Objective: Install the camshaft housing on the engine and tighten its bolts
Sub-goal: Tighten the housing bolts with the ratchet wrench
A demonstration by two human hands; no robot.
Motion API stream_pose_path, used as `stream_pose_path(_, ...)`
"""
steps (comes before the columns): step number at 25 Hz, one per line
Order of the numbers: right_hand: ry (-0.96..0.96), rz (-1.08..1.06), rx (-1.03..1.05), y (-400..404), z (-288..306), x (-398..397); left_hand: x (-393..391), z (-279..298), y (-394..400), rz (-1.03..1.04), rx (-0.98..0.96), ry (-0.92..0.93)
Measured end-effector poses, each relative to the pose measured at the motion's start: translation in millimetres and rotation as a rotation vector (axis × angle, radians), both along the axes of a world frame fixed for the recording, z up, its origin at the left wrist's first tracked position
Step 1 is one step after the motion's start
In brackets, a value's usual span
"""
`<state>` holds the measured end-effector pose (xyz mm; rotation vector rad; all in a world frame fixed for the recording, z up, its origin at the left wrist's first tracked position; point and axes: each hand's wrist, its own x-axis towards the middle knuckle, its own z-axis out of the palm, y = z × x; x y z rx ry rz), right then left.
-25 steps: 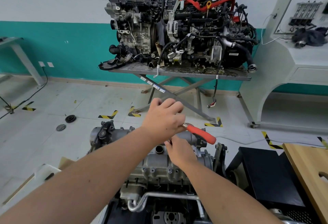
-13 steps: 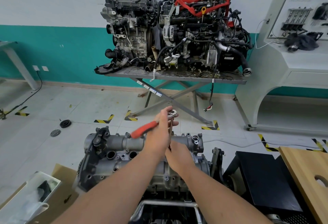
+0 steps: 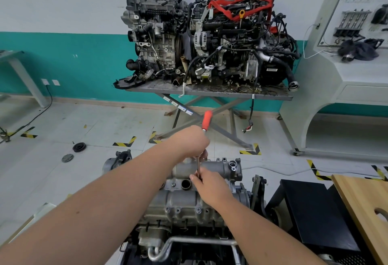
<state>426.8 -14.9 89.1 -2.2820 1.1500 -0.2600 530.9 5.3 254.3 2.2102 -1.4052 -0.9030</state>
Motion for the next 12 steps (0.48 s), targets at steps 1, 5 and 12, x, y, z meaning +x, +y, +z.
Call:
stream_pose_path(1, -0.004, 0.008, -0.008, 0, 0, -1, -3, 2, -3, -0.082, -0.012, -0.22)
stream_pose_path(5, 0.0, 0.014, -0.04, 0, 2, -2, -12, -7, -3, -0.365, -0.172, -0.883)
stream_pose_path(12, -0.103, -0.045, 0.025, -1, 2, -3, -8, -69, 24, -0.177, -0.968, -0.769)
